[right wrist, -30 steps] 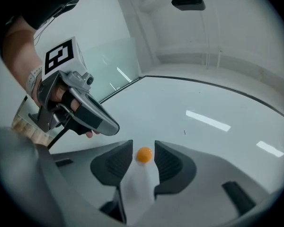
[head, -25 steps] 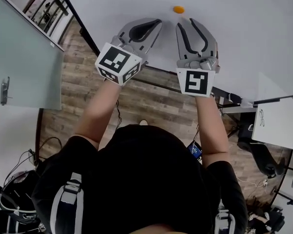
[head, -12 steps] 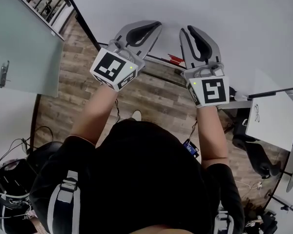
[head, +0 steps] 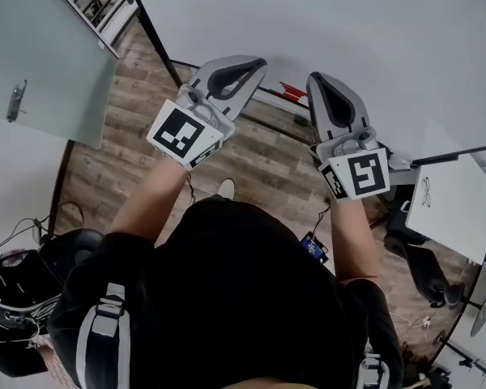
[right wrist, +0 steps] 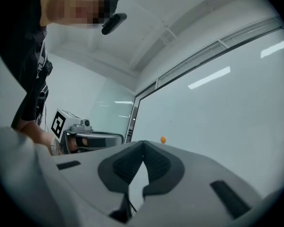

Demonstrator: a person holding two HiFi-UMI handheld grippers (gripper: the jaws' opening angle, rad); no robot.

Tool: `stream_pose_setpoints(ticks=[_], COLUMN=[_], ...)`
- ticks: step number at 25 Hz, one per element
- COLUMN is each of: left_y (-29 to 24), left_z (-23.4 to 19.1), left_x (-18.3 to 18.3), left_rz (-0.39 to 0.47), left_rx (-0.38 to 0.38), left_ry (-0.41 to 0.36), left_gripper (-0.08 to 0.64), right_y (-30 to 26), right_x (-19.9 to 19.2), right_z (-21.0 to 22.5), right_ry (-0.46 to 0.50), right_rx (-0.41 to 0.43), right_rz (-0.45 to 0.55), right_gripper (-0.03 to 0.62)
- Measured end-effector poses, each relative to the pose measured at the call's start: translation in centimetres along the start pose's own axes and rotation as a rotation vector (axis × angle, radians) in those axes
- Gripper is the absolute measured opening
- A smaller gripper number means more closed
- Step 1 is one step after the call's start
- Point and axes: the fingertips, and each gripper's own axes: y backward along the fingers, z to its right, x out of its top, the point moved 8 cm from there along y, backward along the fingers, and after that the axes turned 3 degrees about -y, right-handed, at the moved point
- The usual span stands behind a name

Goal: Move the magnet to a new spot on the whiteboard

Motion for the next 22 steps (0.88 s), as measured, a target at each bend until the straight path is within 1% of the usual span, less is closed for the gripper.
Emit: stream_pose_setpoints(ticks=[2,4,6,9,11,22], left_y=[0.7,-0.1,-0.7,1.3,2.1,3.9], left_z=[2.7,4.2,4.1,2.9,2.9,3.7], left_x=[-0.1,-1.0,-1.9,-1.9,-2.0,-3.7], left_rz=[0.001,-0.004,-0.011,-0.017,-0.024,-0.050], left_rx=[0.010,0.005,-0.002,-0.001,-0.005,-0.014], left_ry=[-0.011,-0.008,0.009,0.042,0.055,0.082], left_gripper=[0.005,0.005,0.005,0.005,0.005,0.005], right_y=[2.4,3.9,3.8,2.7,2.7,3.3], right_x=[-0.5,-1.8,-2.8,-2.6,-2.7,-4.3], right_z=[-0.5,0.4,1.0,-0.8,-1.7,-3.0], right_ry=[-0.018,-0.030,-0.043,-0.061,-0.072,-0.091], right_rx=[0.019,0.029,0.036,0.044,0.047,0.061], right_rz=[-0.002,-0.007,-0.014,-0.029,-0.034,-0.048], right_gripper=[0.000,0.000,0.000,0.000,0.000,0.000])
